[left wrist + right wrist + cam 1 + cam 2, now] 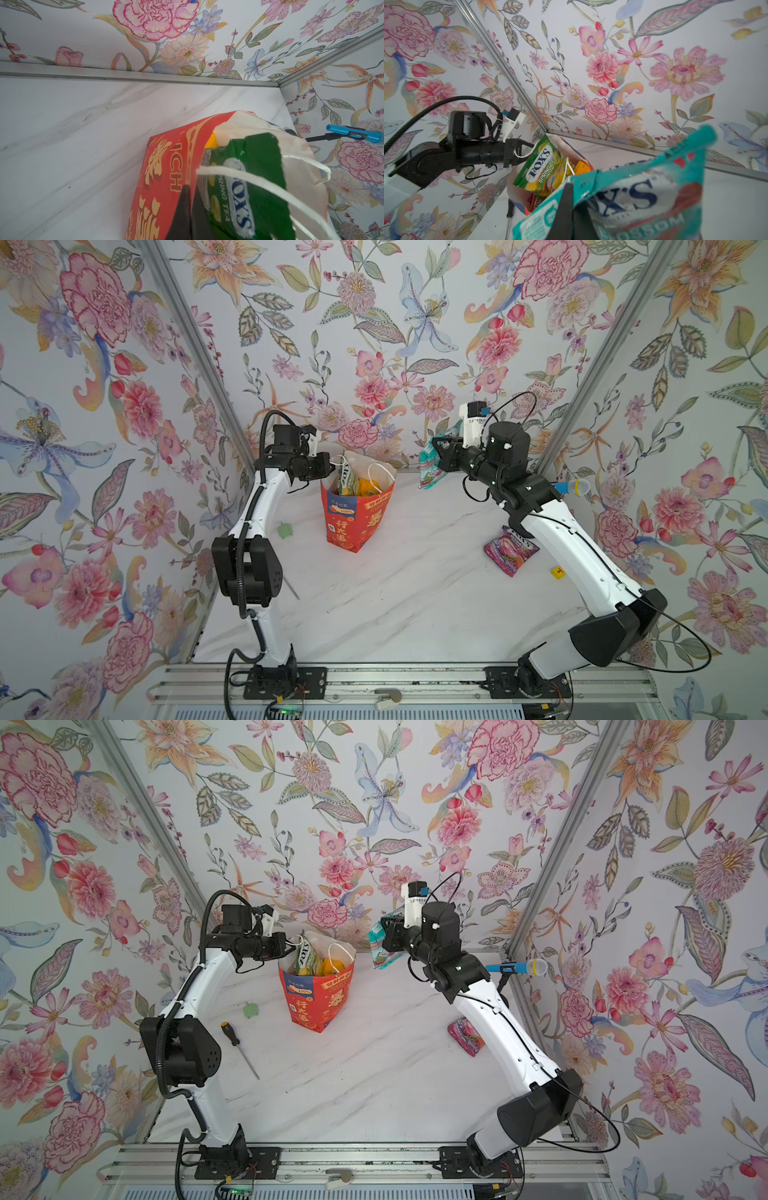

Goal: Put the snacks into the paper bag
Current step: 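Carry the teal FOX'S bag with the right gripper over the red bag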

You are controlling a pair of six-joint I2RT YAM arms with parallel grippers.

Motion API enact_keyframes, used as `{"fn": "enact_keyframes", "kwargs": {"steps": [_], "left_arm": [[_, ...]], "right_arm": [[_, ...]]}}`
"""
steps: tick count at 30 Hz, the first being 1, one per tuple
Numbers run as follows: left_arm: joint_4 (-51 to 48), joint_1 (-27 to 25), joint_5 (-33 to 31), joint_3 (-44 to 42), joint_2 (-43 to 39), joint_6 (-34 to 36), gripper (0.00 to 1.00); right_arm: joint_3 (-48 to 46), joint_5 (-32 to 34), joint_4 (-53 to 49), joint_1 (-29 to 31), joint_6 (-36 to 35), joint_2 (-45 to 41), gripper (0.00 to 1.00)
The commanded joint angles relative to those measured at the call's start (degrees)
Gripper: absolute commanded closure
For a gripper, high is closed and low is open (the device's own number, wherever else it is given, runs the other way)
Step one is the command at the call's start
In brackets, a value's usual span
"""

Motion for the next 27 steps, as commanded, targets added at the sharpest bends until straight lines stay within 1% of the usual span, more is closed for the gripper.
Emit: {"fn": "enact_keyframes", "kwargs": {"steps": [1,6,9,12,14,18,22,27], "left_arm": [[4.0,0.0,2.0,0.6,-0.8,-1.3,1.00],[3.7,0.0,1.8,0.8,-0.6,-1.2,1.00],[3.7,0.1,1.8,0.9,-0.6,-1.0,1.00],[3.6,0.0,1.8,0.9,-0.6,-1.0,1.00],[3.4,0.0,1.8,1.0,-0.5,-1.0,1.00],[3.3,0.0,1.7,1.0,-0.5,-0.8,1.00],[3.3,0.0,1.8,1.2,-0.4,-0.9,1.00],[3.3,0.0,1.8,1.3,-0.4,-0.9,1.00]], "right_arm": [[11.9,-4.6,-3.4,1.5,-4.1,7.2,1.00],[30.0,-8.2,-8.7,2.7,-4.4,18.1,1.00],[39.0,-11.0,-10.7,3.8,-4.1,23.9,1.00],[44.2,-13.4,-10.7,4.4,-2.6,27.7,1.00],[45.7,-15.0,-10.6,4.6,-2.0,29.1,1.00],[45.5,-19.1,-10.4,5.5,-1.9,30.2,1.00],[44.4,-23.3,-11.1,6.6,-2.8,31.5,1.00],[45.1,-26.5,-10.9,7.4,-4.2,33.4,1.00]]}}
